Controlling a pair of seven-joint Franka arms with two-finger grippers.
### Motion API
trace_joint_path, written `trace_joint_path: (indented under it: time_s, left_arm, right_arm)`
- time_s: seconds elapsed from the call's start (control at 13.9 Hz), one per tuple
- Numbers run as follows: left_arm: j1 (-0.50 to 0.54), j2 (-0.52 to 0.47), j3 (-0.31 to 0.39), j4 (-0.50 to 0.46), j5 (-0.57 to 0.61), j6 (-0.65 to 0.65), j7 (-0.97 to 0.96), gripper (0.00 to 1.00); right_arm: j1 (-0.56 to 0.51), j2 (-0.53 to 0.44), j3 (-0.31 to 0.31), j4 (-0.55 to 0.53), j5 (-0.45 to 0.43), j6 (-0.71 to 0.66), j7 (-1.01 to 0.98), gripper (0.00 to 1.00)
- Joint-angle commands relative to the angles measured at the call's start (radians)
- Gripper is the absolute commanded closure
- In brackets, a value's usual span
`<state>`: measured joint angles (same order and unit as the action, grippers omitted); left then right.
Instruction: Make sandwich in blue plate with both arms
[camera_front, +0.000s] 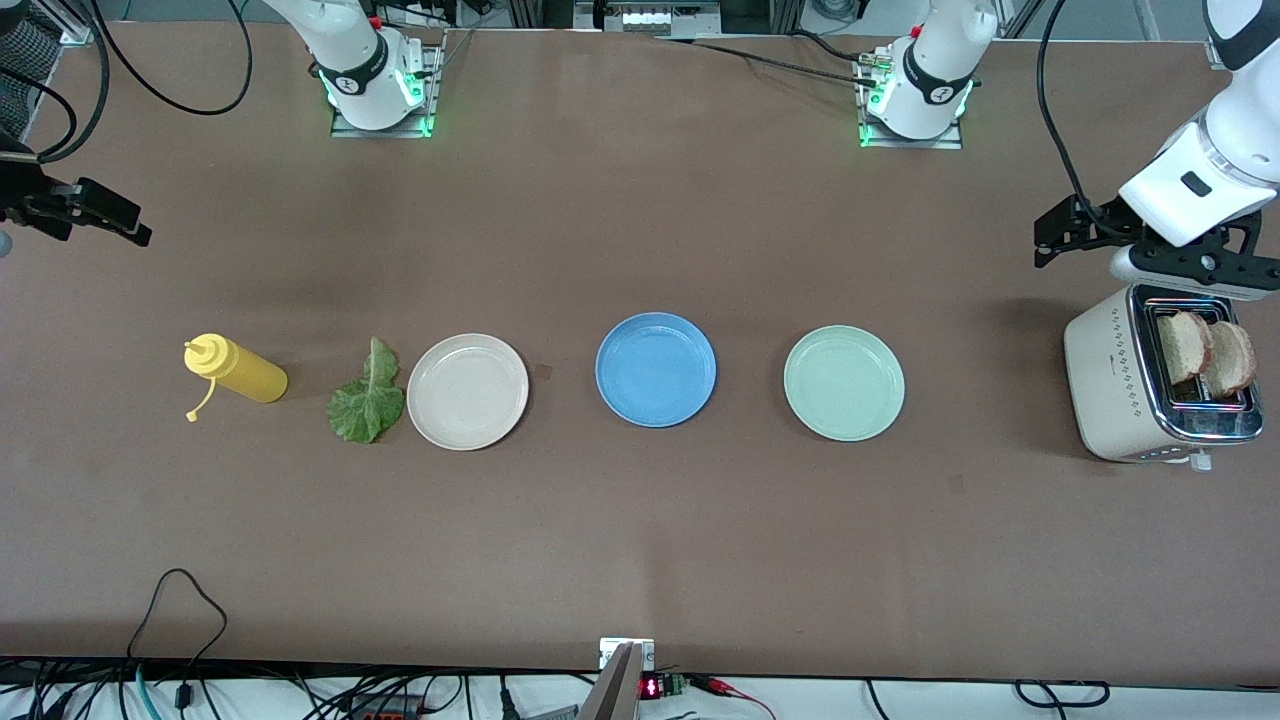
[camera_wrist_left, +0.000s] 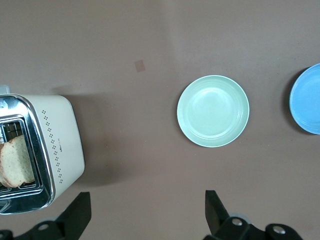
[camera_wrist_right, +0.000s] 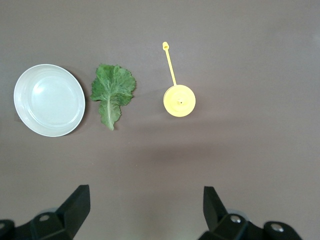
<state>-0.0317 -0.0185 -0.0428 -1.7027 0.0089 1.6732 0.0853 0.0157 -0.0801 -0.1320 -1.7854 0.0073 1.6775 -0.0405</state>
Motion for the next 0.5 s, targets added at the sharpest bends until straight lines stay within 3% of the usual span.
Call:
trace_joint_path:
  time_s: [0.0, 0.43]
  left_arm:
    - [0.006, 0.014, -0.002, 0.028, -0.015, -0.013, 0.011, 0.0]
    - [0.007, 0.014, 0.0, 0.028, -0.013, -0.016, 0.004, 0.0]
  right_arm:
    - [-0.002, -0.006, 0.006, 0.012, -0.01, -0.018, 0.002, 0.0]
    - [-0.002, -0.006, 0.006, 0.012, -0.01, -0.018, 0.001, 0.0]
